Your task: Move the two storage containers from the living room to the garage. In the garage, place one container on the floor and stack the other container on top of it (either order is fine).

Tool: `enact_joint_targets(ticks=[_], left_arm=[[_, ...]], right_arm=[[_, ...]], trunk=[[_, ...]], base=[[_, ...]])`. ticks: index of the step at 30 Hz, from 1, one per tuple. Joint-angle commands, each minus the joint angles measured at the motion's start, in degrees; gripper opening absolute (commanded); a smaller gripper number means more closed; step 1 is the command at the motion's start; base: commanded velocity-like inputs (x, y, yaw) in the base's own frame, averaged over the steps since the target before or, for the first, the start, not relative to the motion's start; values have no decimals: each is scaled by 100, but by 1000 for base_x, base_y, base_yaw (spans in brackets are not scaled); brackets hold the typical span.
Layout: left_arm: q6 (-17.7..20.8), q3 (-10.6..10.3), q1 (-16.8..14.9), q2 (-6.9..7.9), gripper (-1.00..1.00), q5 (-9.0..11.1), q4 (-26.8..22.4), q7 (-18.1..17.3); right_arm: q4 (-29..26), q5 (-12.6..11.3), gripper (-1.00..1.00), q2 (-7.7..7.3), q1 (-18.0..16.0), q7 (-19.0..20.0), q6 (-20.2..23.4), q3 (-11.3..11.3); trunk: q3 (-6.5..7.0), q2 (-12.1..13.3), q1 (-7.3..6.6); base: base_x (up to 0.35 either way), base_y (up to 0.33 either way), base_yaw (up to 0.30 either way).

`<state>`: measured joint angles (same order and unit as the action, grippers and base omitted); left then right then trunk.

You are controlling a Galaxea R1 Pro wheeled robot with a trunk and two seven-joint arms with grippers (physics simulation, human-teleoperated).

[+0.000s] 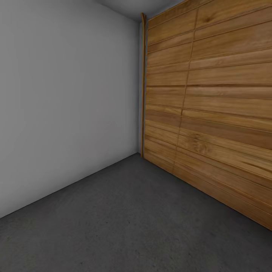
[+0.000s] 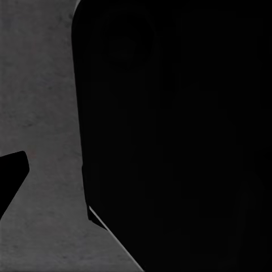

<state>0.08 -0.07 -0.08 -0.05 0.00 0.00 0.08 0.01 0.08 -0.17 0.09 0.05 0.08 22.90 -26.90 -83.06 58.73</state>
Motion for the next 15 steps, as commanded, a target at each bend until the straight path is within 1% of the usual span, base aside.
enact_joint_targets(ticks=[1,15], left_arm=[[1,-1,-1,-2,100,0,0,1],[1,1,-1,-3,100,0,0,1]], right_arm=[[-1,1,100,-1,0,2,1,24],[-1,1,100,-1,0,2,1,25]], trunk=[[-3,-2,0],[-3,-2,0]], base=[[0,0,0],[0,0,0]])
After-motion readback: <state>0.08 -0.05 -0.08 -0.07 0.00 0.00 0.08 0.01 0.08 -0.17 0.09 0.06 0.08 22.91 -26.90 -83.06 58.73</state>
